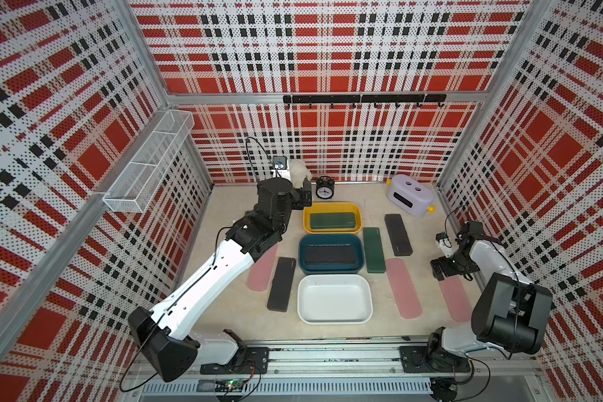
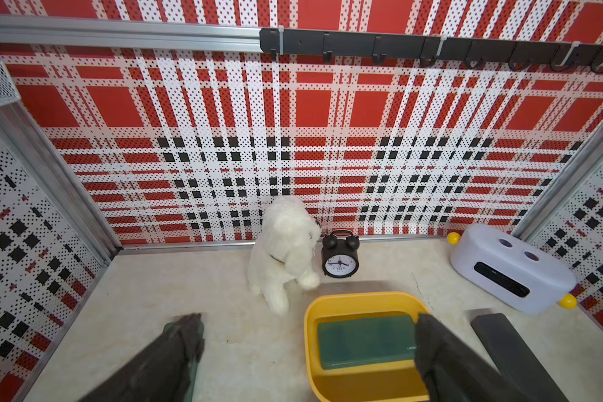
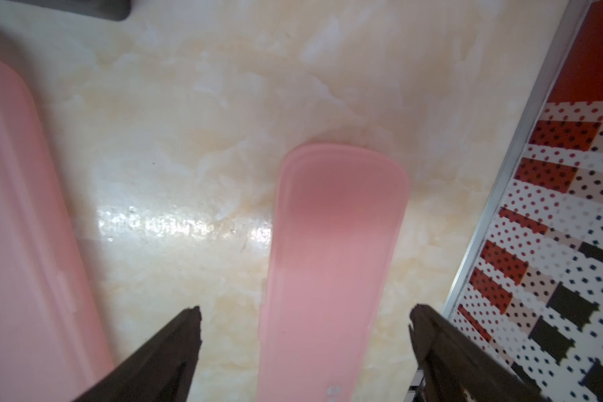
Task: Place the pencil cases by color into the storage box
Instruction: Pick up the pencil case from the center of the board.
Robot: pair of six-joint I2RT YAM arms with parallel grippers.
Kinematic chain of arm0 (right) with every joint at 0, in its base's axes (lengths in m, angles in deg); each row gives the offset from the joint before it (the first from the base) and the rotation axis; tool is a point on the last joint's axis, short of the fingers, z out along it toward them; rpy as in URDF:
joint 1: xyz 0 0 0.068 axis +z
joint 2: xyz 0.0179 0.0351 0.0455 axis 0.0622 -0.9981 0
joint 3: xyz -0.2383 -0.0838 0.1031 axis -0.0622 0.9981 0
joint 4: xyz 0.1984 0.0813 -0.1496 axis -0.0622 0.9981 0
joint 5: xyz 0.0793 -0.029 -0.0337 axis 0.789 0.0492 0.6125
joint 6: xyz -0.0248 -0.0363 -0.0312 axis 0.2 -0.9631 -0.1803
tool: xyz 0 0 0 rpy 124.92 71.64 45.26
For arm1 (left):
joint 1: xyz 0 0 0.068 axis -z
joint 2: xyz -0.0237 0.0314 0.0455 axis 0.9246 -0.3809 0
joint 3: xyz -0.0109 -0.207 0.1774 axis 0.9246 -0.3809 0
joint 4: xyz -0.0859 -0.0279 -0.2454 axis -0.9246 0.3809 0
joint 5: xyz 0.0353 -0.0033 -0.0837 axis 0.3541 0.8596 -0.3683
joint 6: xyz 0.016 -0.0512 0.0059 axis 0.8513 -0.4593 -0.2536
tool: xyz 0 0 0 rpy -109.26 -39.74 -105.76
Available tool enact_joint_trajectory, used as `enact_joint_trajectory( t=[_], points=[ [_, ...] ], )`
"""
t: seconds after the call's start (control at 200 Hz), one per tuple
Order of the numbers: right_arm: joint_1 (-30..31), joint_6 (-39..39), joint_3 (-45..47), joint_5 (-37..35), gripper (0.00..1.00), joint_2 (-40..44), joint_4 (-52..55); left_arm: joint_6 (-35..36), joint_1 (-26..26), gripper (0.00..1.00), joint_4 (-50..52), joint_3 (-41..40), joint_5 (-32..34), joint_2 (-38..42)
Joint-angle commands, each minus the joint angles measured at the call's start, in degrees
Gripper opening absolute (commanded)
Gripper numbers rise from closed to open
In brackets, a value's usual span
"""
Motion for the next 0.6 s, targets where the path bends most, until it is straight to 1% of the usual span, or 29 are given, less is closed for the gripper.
enact_joint_trajectory(
  t=[0.0, 0.361, 0.591],
  points=[
    [-1.3, 0.5, 0.0, 0.5, 1.0, -1.7, -2.0, 0.7, -1.0, 0.99, 0.7, 2.0, 0.5, -0.3],
    [-3.5, 1.6, -1.8, -0.1, 1.0, -8.2, -2.6, 2.0, -2.3, 0.99, 0.7, 2.6, -0.3, -1.3],
    [-3.8, 2.4, -2.2, -1.0, 1.0, -11.3, -3.1, 2.7, -3.1, 0.99, -0.1, 2.1, -1.0, -1.8]
  ],
)
